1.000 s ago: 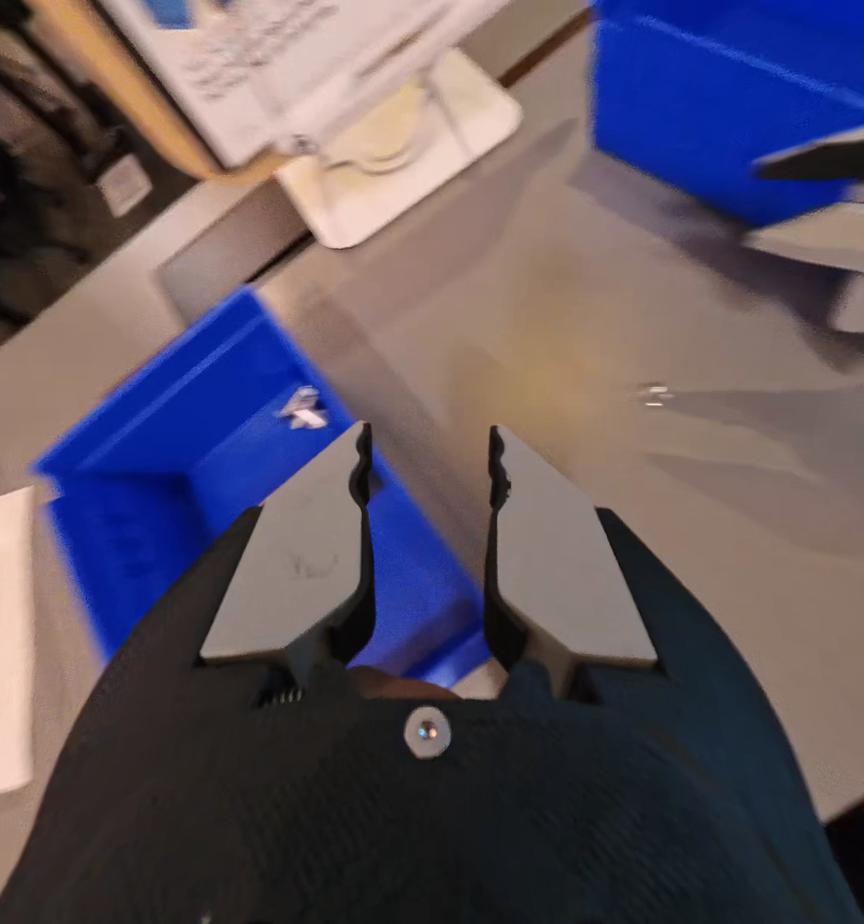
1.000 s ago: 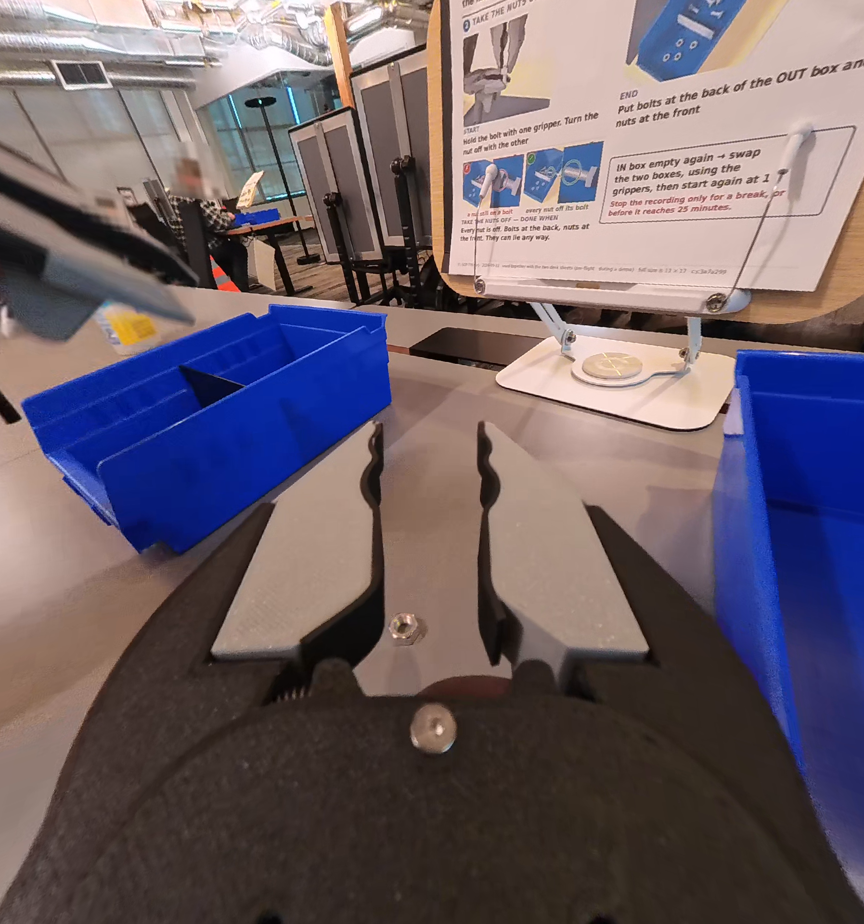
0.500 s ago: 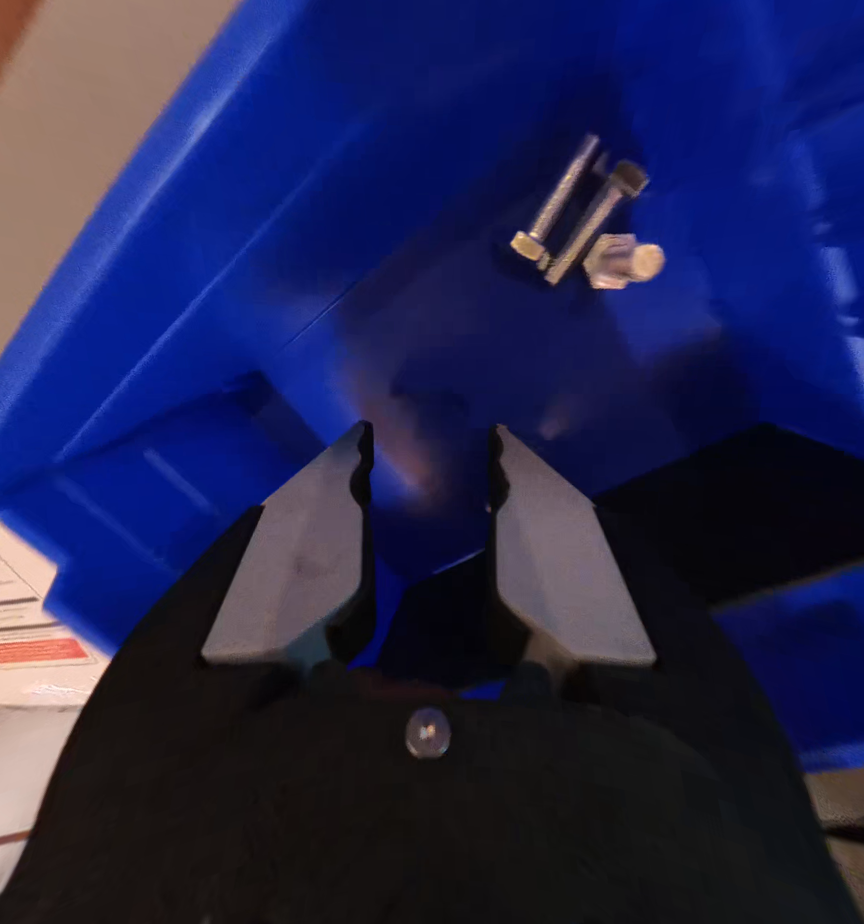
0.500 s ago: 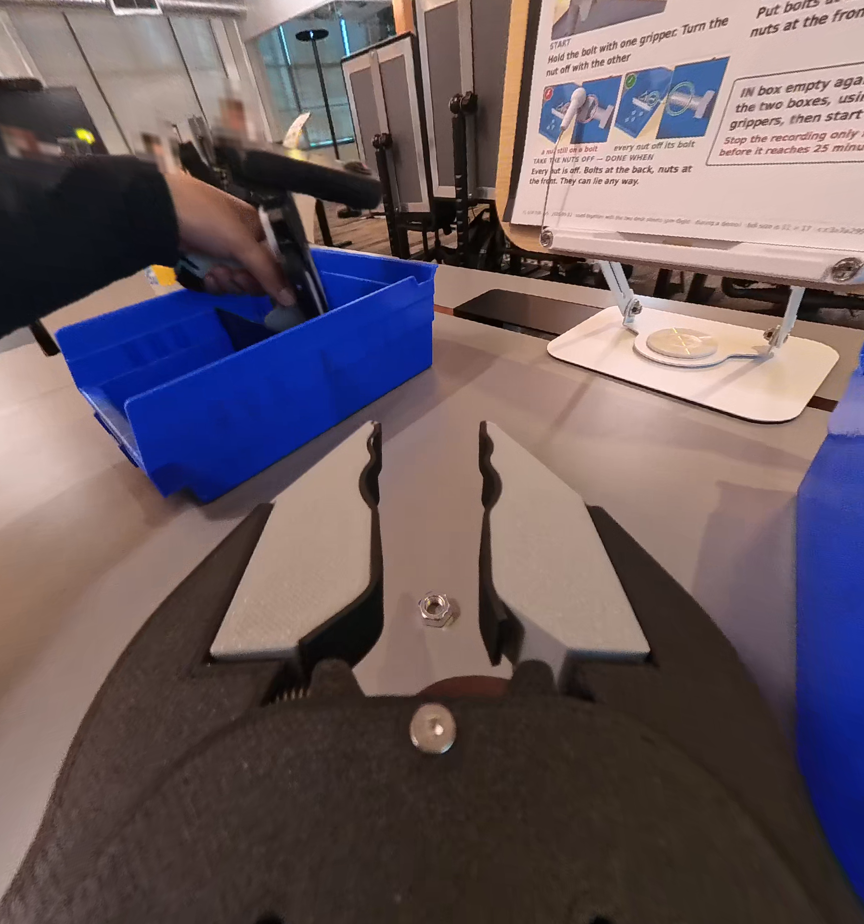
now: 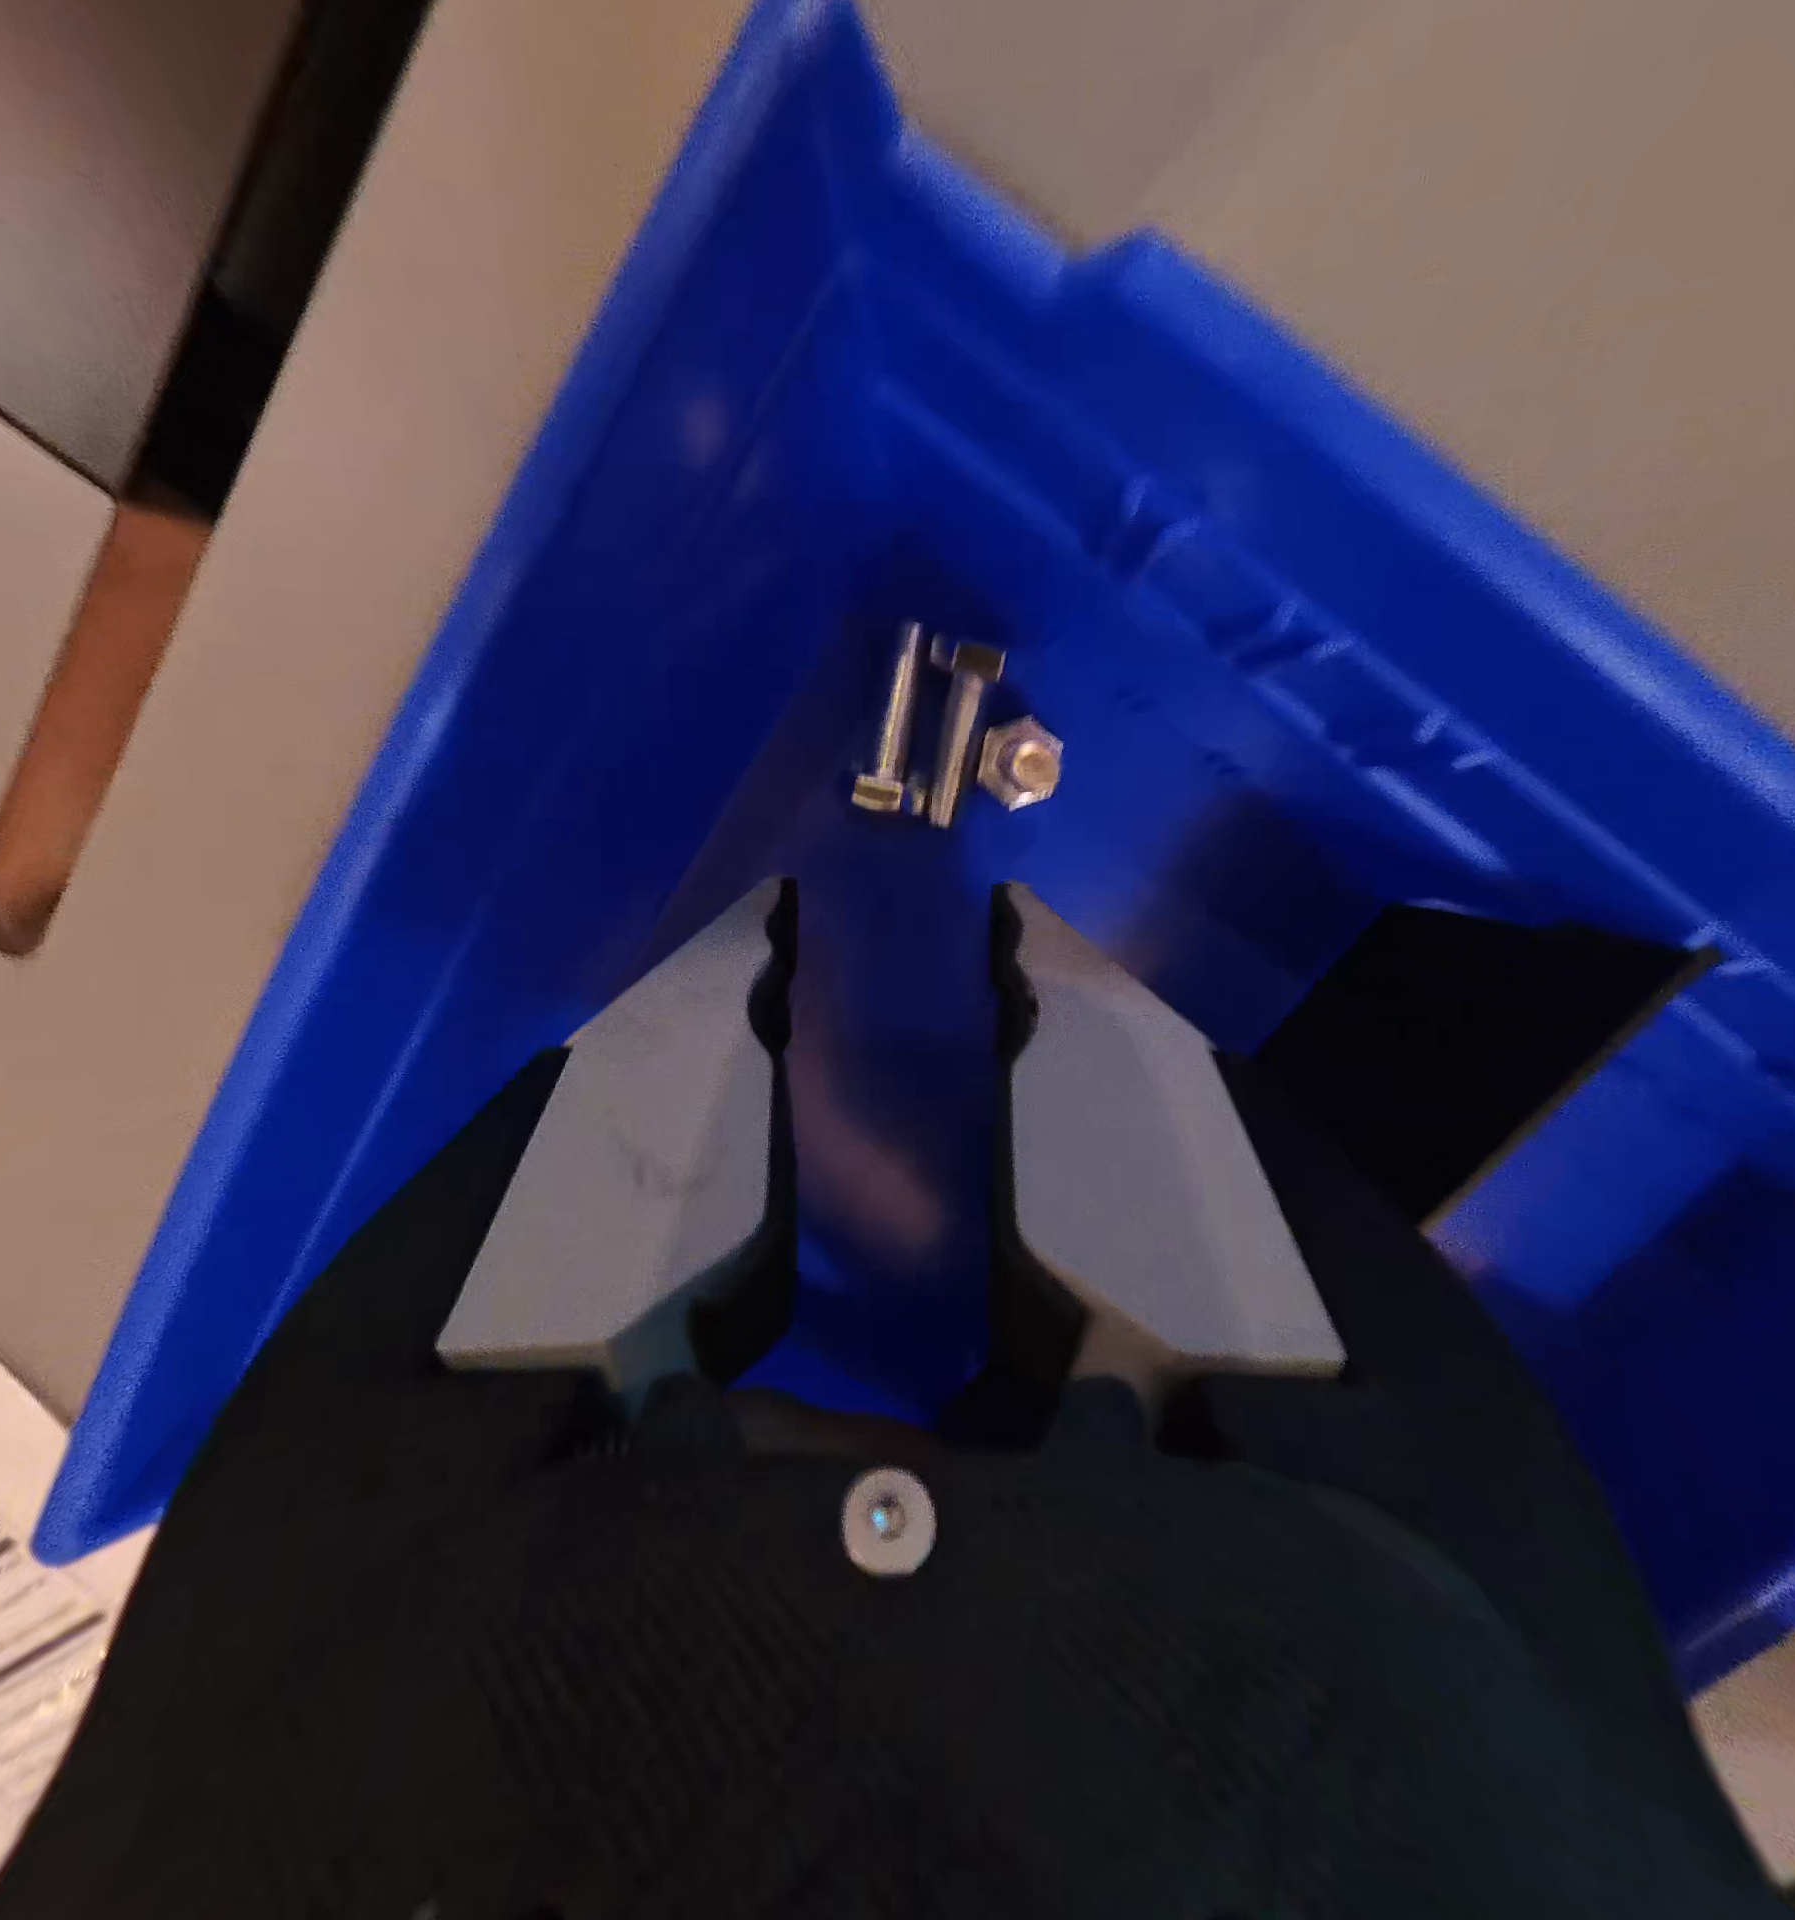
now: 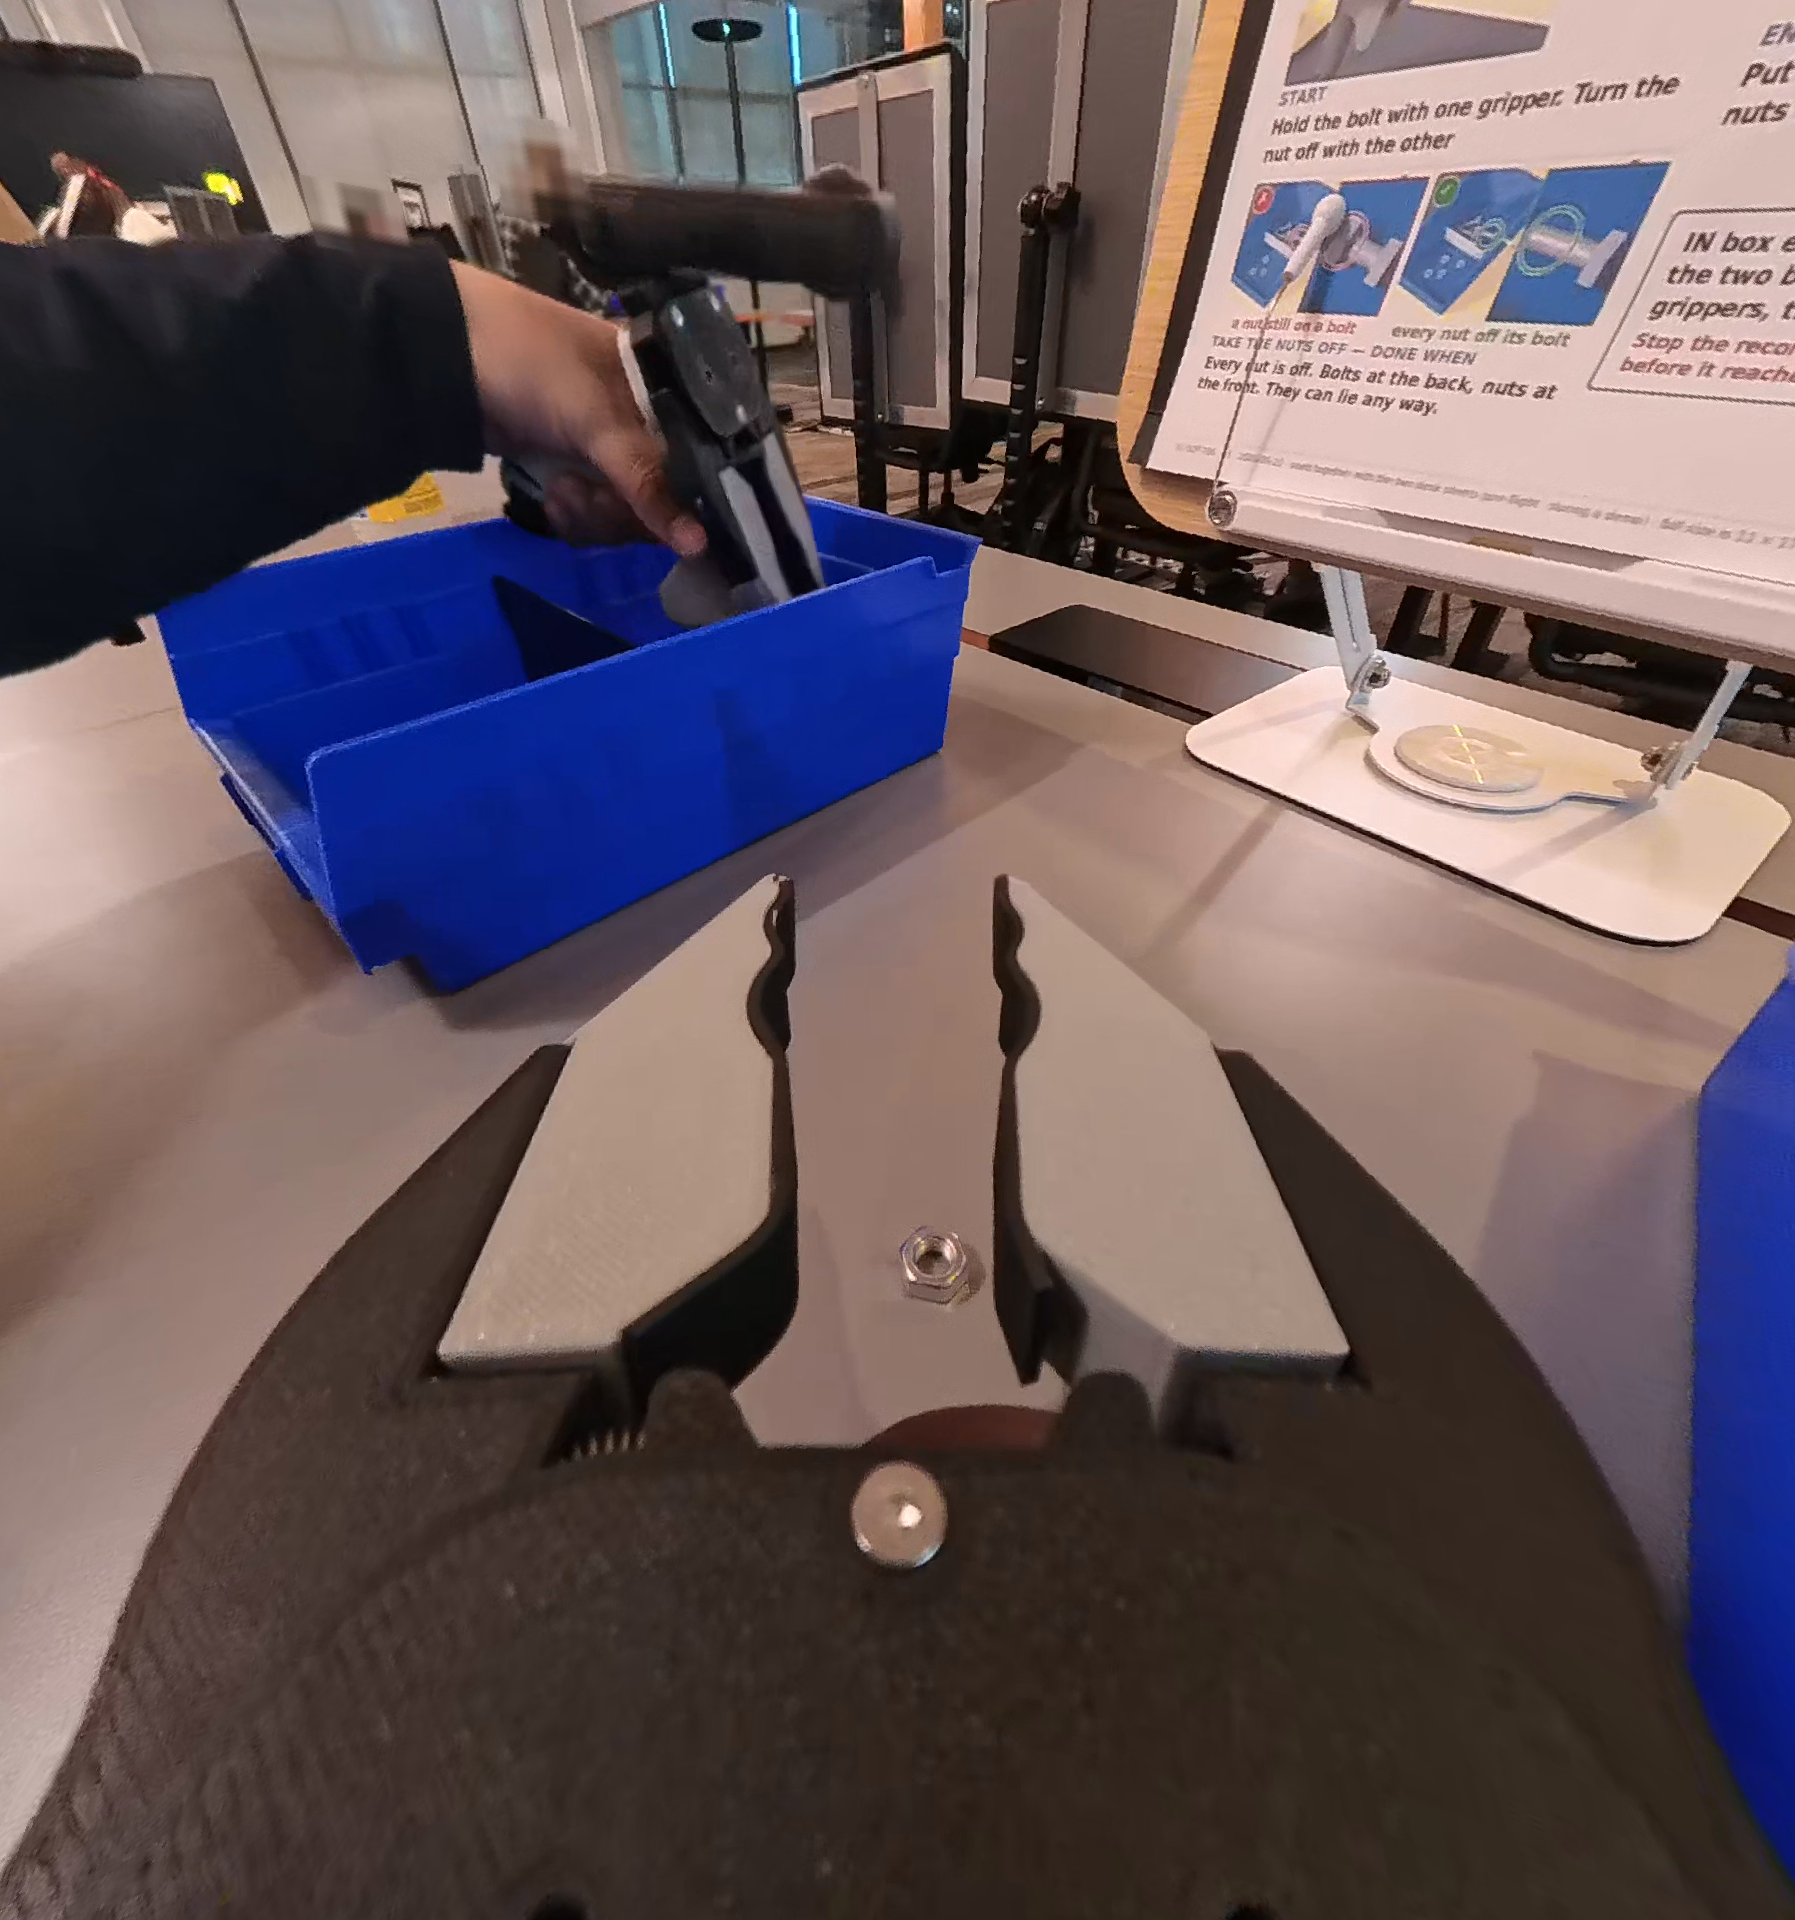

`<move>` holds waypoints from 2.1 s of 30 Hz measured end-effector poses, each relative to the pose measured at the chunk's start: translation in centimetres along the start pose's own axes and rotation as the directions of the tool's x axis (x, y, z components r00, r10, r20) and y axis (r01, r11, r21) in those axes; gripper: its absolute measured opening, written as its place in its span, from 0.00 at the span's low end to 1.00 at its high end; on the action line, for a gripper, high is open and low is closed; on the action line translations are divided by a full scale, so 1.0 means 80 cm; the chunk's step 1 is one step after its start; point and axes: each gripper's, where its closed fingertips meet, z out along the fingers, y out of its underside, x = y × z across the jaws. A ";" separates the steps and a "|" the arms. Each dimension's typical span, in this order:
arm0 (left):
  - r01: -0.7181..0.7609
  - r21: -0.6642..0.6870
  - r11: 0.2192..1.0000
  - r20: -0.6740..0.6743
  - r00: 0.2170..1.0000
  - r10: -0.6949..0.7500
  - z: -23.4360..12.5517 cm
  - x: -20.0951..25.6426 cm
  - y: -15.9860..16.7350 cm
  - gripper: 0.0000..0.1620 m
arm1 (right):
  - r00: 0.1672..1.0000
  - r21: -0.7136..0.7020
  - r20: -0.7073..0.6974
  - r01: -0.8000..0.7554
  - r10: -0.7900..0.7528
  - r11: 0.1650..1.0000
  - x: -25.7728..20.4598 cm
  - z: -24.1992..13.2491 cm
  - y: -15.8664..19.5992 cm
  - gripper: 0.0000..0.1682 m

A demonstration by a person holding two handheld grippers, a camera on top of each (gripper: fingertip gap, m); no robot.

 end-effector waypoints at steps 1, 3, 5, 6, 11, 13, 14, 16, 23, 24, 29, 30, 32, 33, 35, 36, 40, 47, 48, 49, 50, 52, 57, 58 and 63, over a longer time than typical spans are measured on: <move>0.008 0.031 0.999 -0.003 1.000 -0.008 -0.002 0.000 -0.009 0.22 | 1.000 0.000 0.000 0.008 -0.008 1.000 -0.001 0.000 0.000 0.21; 0.064 0.081 0.995 -0.072 0.996 -0.058 -0.006 0.008 -0.025 0.22 | 1.000 -0.003 -0.010 0.025 -0.025 1.000 0.001 0.001 0.001 0.21; 0.088 0.095 0.992 -0.086 0.993 -0.080 -0.004 0.009 -0.033 0.22 | 0.999 -0.004 -0.021 0.036 -0.036 0.999 0.003 0.000 0.002 0.21; 0.092 0.093 0.991 -0.062 0.994 -0.087 -0.001 0.005 -0.034 0.22 | 0.999 -0.002 -0.024 0.037 -0.037 0.999 0.004 0.000 0.001 0.20; 0.173 0.067 0.983 -0.122 0.979 -0.164 0.009 0.018 -0.034 0.17 | 1.000 0.012 -0.020 0.022 -0.022 1.000 0.005 -0.002 -0.002 0.20; 0.182 0.049 0.982 -0.123 0.977 -0.175 0.010 0.022 -0.030 0.17 | 1.000 0.017 -0.018 0.020 -0.020 1.000 0.004 -0.003 -0.004 0.20; 0.186 0.050 0.981 -0.123 0.976 -0.178 0.009 0.023 -0.030 0.18 | 1.000 0.020 -0.017 0.022 -0.022 1.000 0.004 -0.004 -0.005 0.20; 0.179 0.047 0.983 -0.114 0.978 -0.173 0.005 0.027 -0.029 0.18 | 1.000 0.023 -0.015 0.028 -0.028 0.999 0.002 -0.005 -0.006 0.20; 0.179 0.027 0.984 -0.028 0.984 -0.178 0.017 0.026 -0.027 0.05 | 0.996 0.041 -0.025 0.083 -0.082 0.996 -0.003 -0.007 -0.012 0.20; 0.189 0.026 0.982 -0.011 0.982 -0.189 0.017 0.025 -0.028 0.05 | 0.995 0.043 -0.032 0.096 -0.095 0.994 -0.003 -0.007 -0.012 0.20; 0.208 0.063 0.976 0.044 0.977 -0.211 -0.017 0.023 -0.025 0.05 | 0.993 0.041 -0.036 0.117 -0.116 0.992 -0.004 -0.007 -0.012 0.20; 0.214 0.090 0.973 0.056 0.974 -0.220 -0.032 0.022 -0.027 0.05 | 0.993 0.044 -0.034 0.113 -0.112 0.993 -0.004 -0.008 -0.013 0.20; 0.216 0.164 0.963 0.059 0.972 -0.228 -0.067 0.030 -0.033 0.05 | 0.995 0.050 -0.033 0.094 -0.092 0.994 -0.002 -0.009 -0.015 0.20; 0.218 0.206 0.954 0.054 0.971 -0.233 -0.086 0.037 -0.037 0.05 | 0.997 0.054 -0.030 0.079 -0.077 0.995 0.000 -0.010 -0.016 0.20; 0.201 0.290 0.936 0.021 0.976 -0.216 -0.124 0.067 -0.047 0.05 | 0.999 0.054 -0.020 0.040 -0.039 0.998 0.004 -0.011 -0.017 0.21; 0.183 0.333 0.925 0.004 0.981 -0.196 -0.141 0.087 -0.052 0.05 | 1.000 0.048 -0.006 0.015 -0.015 0.999 0.006 -0.010 -0.015 0.21; 0.038 0.408 0.912 0.018 0.999 -0.050 -0.172 0.190 -0.059 0.05 | 0.992 0.004 0.075 -0.101 0.101 0.995 0.006 -0.006 -0.005 0.22; -0.143 0.411 0.900 0.069 0.990 0.125 -0.105 0.338 -0.077 0.05 | 0.989 0.006 0.051 -0.140 0.139 0.990 0.029 -0.009 -0.006 0.22; -0.145 0.400 0.905 0.087 0.989 0.119 -0.088 0.341 -0.081 0.04 | 0.991 0.005 0.042 -0.131 0.131 0.991 0.031 -0.010 -0.006 0.22; -0.139 0.384 0.913 0.089 0.990 0.114 -0.069 0.343 -0.085 0.05 | 0.992 0.002 0.034 -0.121 0.120 0.993 0.033 -0.010 -0.005 0.22; -0.131 0.361 0.923 0.072 0.991 0.112 -0.048 0.346 -0.086 0.05 | 0.994 -0.001 0.023 -0.110 0.110 0.994 0.035 -0.011 -0.004 0.22; -0.110 0.333 0.937 0.073 0.993 0.090 -0.013 0.341 -0.090 0.05 | 0.996 -0.015 -0.005 -0.089 0.089 0.996 0.040 -0.011 0.002 0.22; -0.066 0.350 0.935 0.060 0.997 0.047 0.021 0.329 -0.096 0.04 | 0.988 -0.095 -0.150 -0.044 0.030 0.994 0.069 -0.004 0.022 0.20; -0.056 0.369 0.928 0.038 0.998 0.045 0.022 0.332 -0.097 0.05 | 0.978 -0.105 -0.209 -0.040 0.018 0.994 0.080 -0.002 0.026 0.18; -0.028 0.438 0.899 -0.009 0.999 0.035 0.027 0.335 -0.101 0.05 | 0.837 -0.186 -0.529 0.047 -0.140 0.981 0.137 0.001 0.047 0.21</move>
